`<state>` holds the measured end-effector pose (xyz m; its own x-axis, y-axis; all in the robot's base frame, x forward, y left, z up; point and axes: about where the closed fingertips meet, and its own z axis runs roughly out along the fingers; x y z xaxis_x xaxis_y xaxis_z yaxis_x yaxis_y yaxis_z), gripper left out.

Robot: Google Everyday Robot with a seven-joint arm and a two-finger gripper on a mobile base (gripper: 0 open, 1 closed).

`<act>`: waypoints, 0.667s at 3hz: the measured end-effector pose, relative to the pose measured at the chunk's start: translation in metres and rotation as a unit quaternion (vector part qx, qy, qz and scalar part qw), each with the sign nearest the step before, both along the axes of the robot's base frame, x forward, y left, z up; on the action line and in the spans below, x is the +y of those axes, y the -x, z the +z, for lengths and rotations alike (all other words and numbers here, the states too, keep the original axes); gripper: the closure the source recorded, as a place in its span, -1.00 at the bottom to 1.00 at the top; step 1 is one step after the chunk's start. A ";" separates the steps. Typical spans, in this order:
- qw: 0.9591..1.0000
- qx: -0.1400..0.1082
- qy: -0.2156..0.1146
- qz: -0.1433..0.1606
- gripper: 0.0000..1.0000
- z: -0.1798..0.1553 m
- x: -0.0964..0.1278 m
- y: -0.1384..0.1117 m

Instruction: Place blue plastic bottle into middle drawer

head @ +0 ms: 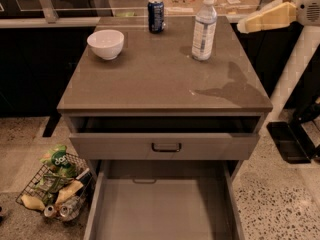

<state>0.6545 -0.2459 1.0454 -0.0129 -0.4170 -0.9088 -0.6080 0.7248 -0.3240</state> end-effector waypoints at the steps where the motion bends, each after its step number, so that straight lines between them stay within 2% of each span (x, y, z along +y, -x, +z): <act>1: 0.998 -0.035 -0.044 -0.009 -1.00 -0.002 0.006 -0.032; 2: 0.993 -0.063 -0.095 -0.030 -1.00 -0.011 0.006 -0.081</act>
Offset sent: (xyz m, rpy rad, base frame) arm 0.1163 -0.0013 -0.0161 0.2700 -0.1737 -0.1055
